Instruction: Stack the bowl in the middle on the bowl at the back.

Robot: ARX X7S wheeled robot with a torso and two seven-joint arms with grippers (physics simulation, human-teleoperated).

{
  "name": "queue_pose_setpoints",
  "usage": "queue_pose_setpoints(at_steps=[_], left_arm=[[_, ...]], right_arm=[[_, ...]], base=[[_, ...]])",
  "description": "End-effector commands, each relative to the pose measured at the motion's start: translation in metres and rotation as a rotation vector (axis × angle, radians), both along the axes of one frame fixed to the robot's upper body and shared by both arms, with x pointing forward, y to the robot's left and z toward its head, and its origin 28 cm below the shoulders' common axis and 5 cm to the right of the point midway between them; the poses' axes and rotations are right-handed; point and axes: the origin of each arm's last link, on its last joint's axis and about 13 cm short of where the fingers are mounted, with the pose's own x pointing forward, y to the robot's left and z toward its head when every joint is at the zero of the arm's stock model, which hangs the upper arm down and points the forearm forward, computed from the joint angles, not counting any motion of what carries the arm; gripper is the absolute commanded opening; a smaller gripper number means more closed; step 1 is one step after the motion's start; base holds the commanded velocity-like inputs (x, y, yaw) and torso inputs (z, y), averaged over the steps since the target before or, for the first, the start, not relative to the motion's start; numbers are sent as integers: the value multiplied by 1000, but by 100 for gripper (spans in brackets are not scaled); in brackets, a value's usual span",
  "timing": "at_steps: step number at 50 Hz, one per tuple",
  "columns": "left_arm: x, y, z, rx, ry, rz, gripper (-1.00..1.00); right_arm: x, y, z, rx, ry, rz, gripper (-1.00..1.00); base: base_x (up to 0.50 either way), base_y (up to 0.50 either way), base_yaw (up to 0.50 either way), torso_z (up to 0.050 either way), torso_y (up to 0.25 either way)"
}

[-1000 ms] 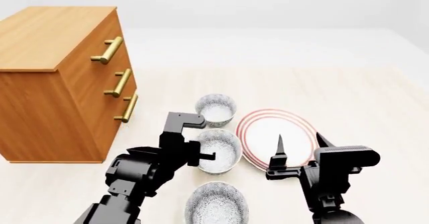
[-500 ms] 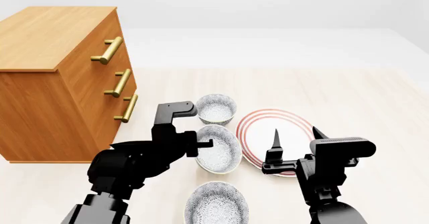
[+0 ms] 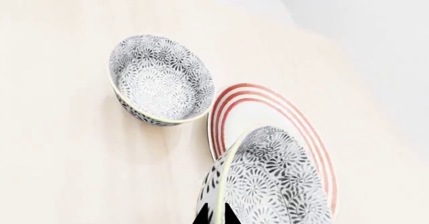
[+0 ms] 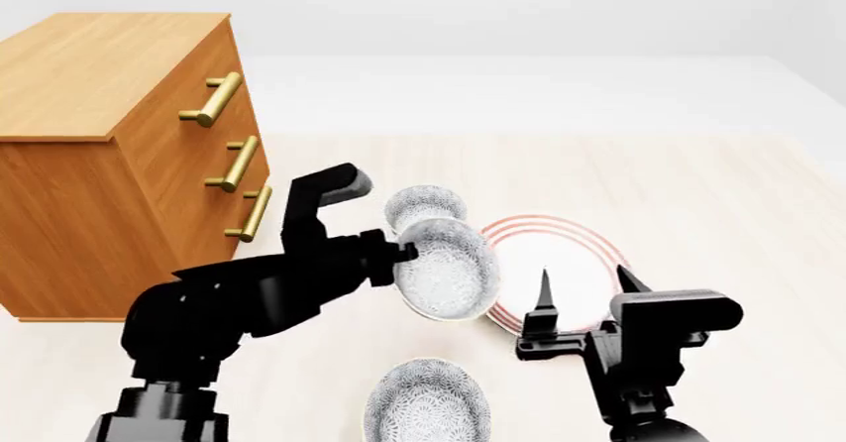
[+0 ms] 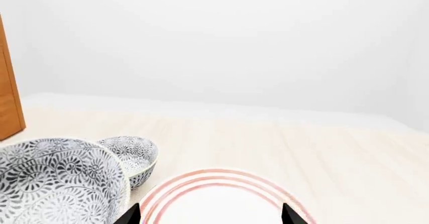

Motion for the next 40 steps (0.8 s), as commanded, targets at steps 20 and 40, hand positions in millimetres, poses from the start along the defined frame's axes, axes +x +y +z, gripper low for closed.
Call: queue_pose_setpoints(at_steps=[20, 40], left_arm=[[-29, 19, 40, -162, -28, -71, -100], [-67, 28, 37, -181, 21, -126, -100]], right_arm=[[-14, -1, -8, 5, -14, -21, 100], [-16, -5, -7, 5, -19, -48, 100]], base=[[0, 0, 0, 0, 1], [0, 0, 0, 0, 1]])
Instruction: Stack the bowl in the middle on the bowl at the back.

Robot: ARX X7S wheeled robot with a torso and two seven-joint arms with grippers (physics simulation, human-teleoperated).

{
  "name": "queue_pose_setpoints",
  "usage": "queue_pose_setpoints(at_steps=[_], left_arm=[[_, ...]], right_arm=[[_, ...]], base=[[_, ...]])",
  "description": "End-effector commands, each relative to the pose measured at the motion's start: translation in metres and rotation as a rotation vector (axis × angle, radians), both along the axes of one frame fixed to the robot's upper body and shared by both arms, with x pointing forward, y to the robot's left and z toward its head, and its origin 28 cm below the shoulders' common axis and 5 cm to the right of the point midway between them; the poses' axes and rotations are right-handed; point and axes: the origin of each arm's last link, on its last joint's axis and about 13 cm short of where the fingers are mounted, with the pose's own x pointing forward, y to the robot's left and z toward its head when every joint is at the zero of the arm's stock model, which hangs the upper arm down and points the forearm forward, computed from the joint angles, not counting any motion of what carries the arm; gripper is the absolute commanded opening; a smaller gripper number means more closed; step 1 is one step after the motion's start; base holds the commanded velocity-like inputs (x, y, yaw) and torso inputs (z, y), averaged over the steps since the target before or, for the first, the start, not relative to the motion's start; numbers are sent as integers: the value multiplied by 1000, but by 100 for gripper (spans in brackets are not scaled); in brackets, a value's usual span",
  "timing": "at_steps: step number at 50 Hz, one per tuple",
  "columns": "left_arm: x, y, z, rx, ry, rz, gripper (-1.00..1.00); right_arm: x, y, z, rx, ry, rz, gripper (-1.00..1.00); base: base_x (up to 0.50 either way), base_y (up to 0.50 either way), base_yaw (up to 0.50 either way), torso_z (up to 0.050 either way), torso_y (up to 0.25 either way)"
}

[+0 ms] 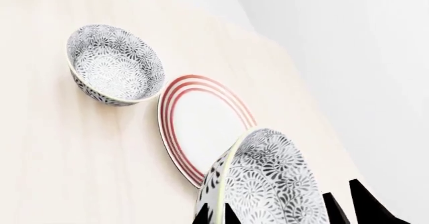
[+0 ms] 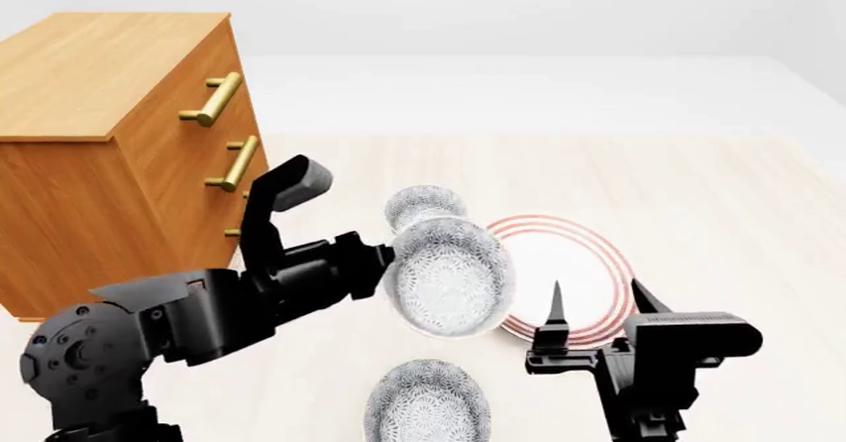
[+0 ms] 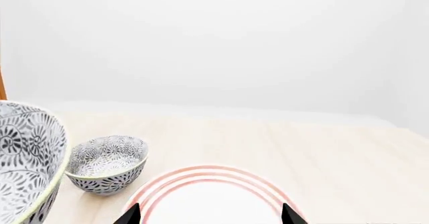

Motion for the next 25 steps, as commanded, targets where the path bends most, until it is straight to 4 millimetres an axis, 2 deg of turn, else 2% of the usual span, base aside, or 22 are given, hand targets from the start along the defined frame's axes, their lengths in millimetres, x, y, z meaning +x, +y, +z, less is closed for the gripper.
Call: queue_pose_setpoints(at_steps=[1, 25], left_arm=[[-21, 4, 1, -26, 9, -44, -100], [-55, 10, -6, -30, 86, -66, -100]], right_arm=[[-1, -1, 0, 2, -1, -11, 100], [-1, -2, -1, 6, 0, -21, 100]], base=[[0, 0, 0, 0, 0], [0, 0, 0, 0, 0]])
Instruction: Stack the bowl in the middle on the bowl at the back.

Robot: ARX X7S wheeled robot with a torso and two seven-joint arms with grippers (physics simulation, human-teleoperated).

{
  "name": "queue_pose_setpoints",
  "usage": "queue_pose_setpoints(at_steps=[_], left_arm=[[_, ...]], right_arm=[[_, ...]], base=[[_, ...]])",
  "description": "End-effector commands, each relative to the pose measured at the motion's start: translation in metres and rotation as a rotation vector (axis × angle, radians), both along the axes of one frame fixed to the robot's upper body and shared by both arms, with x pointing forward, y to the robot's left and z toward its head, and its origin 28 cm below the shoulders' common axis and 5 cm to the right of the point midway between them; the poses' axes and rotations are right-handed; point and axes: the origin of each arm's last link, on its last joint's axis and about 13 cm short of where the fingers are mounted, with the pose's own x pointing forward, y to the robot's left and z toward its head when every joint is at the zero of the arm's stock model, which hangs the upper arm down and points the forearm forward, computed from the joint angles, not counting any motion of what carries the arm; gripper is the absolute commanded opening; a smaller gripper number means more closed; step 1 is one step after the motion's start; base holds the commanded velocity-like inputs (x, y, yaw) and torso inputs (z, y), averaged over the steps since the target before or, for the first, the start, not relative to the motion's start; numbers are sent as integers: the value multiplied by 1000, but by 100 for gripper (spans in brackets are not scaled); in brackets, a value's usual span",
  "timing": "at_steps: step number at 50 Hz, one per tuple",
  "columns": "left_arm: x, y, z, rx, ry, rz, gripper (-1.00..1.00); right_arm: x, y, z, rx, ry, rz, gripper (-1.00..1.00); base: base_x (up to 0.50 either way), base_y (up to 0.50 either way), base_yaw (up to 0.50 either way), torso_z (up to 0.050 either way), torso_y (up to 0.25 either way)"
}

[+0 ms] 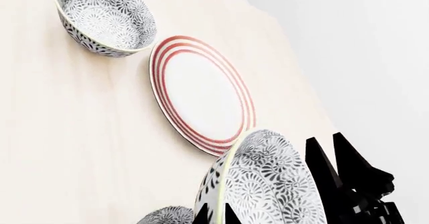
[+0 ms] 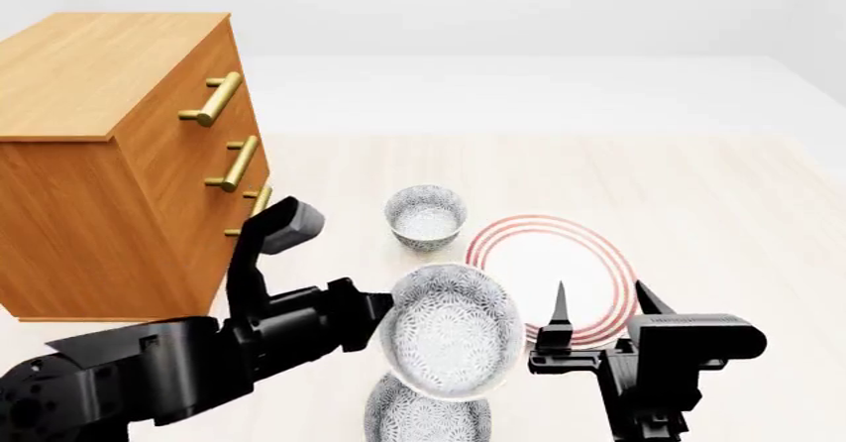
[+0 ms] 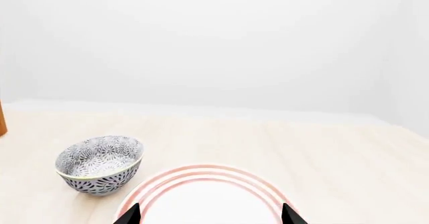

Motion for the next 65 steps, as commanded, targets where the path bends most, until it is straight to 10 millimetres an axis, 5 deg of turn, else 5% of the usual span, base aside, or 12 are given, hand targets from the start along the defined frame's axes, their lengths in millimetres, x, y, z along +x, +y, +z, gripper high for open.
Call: queue_pose_setpoints(at_steps=[1, 26, 65], left_arm=[[-17, 3, 0, -17, 12, -19, -100], [-36, 10, -7, -18, 29, 5, -100], [-38, 9, -34, 14, 115, 0, -100]], right_arm=[[0, -1, 0, 3, 0, -6, 100], [-2, -2, 0, 7, -3, -13, 100], [-1, -2, -1, 8, 0, -17, 100]], base=[[0, 0, 0, 0, 0], [0, 0, 0, 0, 0], [0, 0, 0, 0, 0]])
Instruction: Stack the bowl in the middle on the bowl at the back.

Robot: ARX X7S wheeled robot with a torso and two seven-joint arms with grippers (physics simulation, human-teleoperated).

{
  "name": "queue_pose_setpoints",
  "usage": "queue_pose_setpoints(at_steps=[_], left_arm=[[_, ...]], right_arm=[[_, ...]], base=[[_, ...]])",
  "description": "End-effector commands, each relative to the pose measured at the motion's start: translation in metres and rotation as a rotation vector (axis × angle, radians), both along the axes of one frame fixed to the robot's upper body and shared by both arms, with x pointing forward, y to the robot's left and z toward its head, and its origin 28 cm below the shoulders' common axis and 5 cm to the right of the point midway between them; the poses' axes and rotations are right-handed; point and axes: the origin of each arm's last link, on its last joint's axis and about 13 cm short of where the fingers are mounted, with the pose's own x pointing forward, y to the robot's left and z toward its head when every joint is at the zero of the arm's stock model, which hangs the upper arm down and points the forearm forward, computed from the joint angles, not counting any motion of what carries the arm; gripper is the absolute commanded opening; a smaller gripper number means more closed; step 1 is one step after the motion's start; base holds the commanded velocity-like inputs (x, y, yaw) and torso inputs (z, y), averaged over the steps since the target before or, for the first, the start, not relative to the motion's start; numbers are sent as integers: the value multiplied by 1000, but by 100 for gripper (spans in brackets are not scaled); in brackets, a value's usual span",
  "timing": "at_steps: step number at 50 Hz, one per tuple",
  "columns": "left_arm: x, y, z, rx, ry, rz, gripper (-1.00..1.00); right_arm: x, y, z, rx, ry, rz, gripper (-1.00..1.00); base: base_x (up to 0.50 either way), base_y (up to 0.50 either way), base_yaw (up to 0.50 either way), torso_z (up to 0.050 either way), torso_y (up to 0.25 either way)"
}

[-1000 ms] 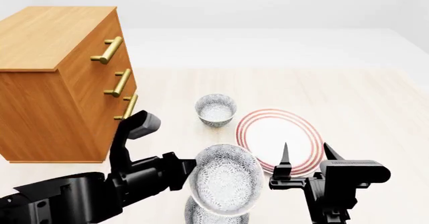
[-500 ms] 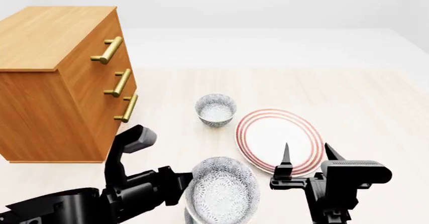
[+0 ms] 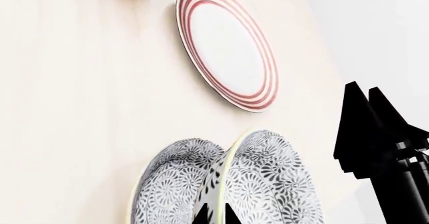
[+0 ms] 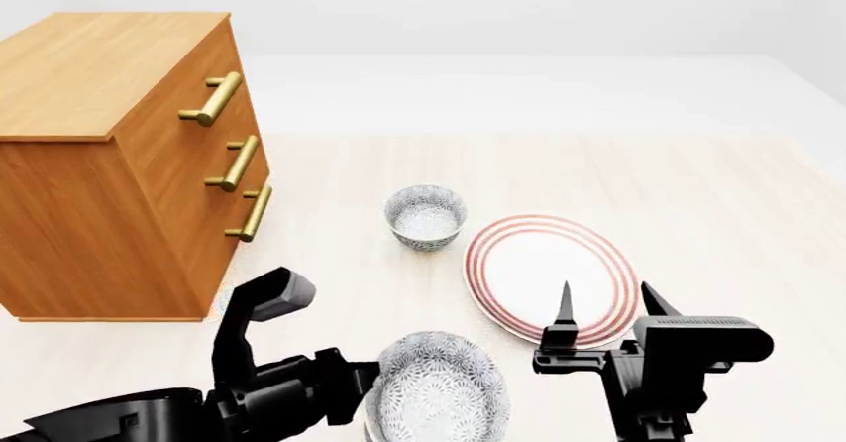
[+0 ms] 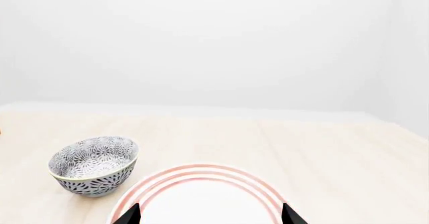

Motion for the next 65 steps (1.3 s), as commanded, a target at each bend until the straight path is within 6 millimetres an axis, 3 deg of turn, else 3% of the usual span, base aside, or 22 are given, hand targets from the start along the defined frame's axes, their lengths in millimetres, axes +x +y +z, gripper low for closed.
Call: queue_pose_setpoints(at_steps=[1, 29, 65], left_arm=[[1, 0, -4, -24, 15, -5, -100], [7, -4, -17, -34, 63, -19, -100], [8, 1, -11, -68, 21, 20, -100]], right_arm=[[0, 0, -1, 1, 1, -1, 100], [-1, -1, -3, 5, 6, -3, 100], [2, 1, -5, 7, 13, -3, 100]], base=[[0, 0, 0, 0, 10], [0, 0, 0, 0, 0], [0, 0, 0, 0, 0]])
